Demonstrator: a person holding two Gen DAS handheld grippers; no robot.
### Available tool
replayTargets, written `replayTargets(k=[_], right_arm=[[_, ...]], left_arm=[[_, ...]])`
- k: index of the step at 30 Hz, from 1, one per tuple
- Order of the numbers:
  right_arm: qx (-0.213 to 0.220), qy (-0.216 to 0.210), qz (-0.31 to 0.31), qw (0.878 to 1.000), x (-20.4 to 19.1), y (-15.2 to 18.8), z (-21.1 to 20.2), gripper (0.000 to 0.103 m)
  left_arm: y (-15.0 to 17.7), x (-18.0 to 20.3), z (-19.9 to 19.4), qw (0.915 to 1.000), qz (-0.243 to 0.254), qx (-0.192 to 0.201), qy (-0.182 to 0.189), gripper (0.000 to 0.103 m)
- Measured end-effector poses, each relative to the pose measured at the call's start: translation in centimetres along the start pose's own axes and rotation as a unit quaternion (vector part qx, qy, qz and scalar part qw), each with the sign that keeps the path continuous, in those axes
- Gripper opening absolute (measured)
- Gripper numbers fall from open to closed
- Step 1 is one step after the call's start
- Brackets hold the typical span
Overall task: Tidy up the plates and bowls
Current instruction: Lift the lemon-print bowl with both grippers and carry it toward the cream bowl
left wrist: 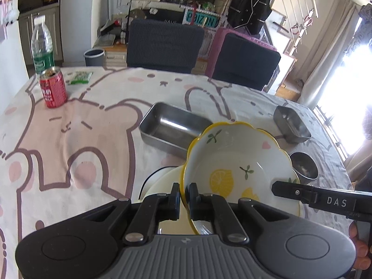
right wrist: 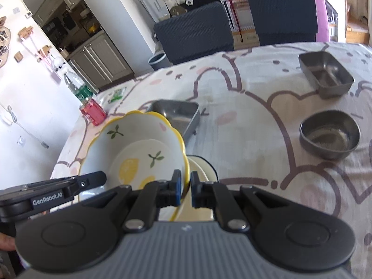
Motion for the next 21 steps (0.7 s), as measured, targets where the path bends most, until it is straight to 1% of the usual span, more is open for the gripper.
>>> replayTargets(k=[5,11,17,21], right_arm=[[-0.019,0.006,0.004,1.0,0.2,0.4,1.2,0.01],[-0.053,0.014,0.017,0.998,0.5,1.3,2.7,0.01],[-0.075,0.023,0.005,0.997,0.1,2.0,3.7,0.01],[-0.085,0.028,0.0,0.996,-0.1,2.3,4.2,0.01]], left_arm=[[0.6,-0.8,1.5,0.9995,-0.014,-0.027,0.004,0.008],[1.6,-1.5,2.9,0.998,-0.019,-0.06,-0.001,0.008],[2.2,-2.2,3.5,0.9967,-0.023,-0.077,-0.01,0.009],[2.5,-2.2,4.0,0.9958,-0.016,-0.088,-0.017,0.01]])
Point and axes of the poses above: each gripper's, at about its wrist camera, not at the fingertips, and z roughly the way its jaws point, x to its right, y to its underside, the point moved 7 cm from there along z, roughly the way its jaws point, and after that the axes turned 1 degree about x, right-handed, at the moved point
